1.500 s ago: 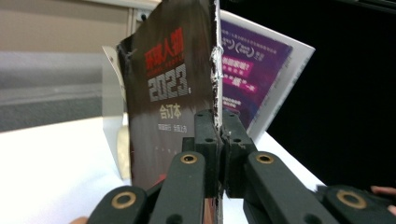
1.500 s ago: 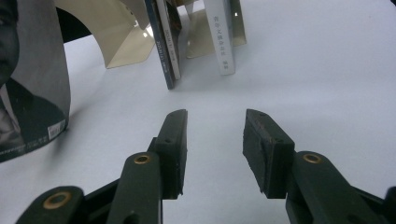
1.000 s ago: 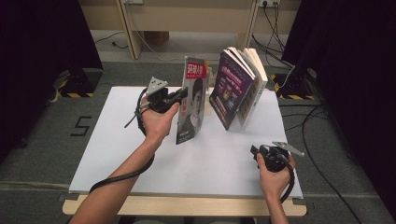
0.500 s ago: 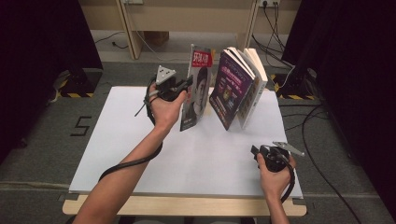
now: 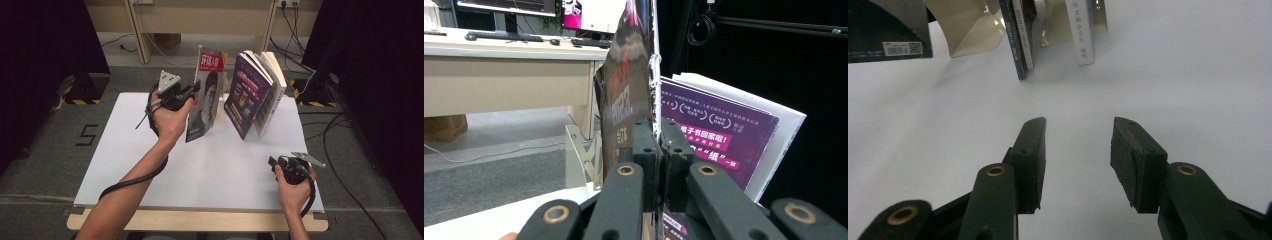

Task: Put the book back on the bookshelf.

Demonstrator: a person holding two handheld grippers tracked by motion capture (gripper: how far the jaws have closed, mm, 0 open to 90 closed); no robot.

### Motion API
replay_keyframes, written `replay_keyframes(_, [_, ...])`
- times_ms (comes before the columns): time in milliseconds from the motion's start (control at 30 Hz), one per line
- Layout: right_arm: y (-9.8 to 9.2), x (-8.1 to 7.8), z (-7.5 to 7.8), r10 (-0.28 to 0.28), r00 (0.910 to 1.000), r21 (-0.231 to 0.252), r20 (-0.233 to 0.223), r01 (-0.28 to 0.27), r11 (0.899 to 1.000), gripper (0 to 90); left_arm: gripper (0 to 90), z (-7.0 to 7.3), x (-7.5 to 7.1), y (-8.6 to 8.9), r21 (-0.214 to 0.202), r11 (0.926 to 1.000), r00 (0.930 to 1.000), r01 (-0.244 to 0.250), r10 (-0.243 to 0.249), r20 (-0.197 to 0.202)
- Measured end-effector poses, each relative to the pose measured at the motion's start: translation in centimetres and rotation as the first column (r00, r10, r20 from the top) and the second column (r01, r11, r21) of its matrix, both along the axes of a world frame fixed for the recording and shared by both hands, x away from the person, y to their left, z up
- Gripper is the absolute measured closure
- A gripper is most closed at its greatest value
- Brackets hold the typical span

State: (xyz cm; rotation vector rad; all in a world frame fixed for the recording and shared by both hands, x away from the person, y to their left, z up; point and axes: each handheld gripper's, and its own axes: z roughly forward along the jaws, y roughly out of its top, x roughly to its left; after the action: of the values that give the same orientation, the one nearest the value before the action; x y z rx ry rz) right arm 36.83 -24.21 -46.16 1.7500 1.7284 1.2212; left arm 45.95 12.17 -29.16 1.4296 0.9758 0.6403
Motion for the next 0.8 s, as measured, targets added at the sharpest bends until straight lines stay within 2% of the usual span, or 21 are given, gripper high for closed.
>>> replay_keyframes(100, [0.1, 0.0, 0.0, 0.0, 1.0, 0.0, -0.006, 0.0, 1.0, 58.0, 87.0, 0.0, 0.1, 0.2, 0.001, 1.0, 1.0, 0.004, -0.004, 0.004])
replay_keyframes(233, [0.2, 0.0, 0.0, -0.005, 0.9999, 0.007, -0.01, 0.005, 1.0, 58.0, 87.0, -0.3, 0.9, 0.0, -0.011, 0.9999, 1.0, 0.003, -0.003, -0.003])
replay_keyframes(500, [-0.1, 0.1, -0.2, 0.005, 0.9999, -0.002, -0.009, -0.005, 1.0, 58.0, 87.0, -0.7, 2.8, -1.4, -0.007, 1.0, 0.9999, 0.003, -0.003, -0.014])
replay_keyframes(800, [-0.2, 0.1, -0.2, 0.003, 0.9999, -0.003, -0.013, -0.003, 1.0, 57.9, 87.0, -1.1, 4.8, -2.6, -0.005, 1.0, 0.9999, -0.007, 0.007, 0.013])
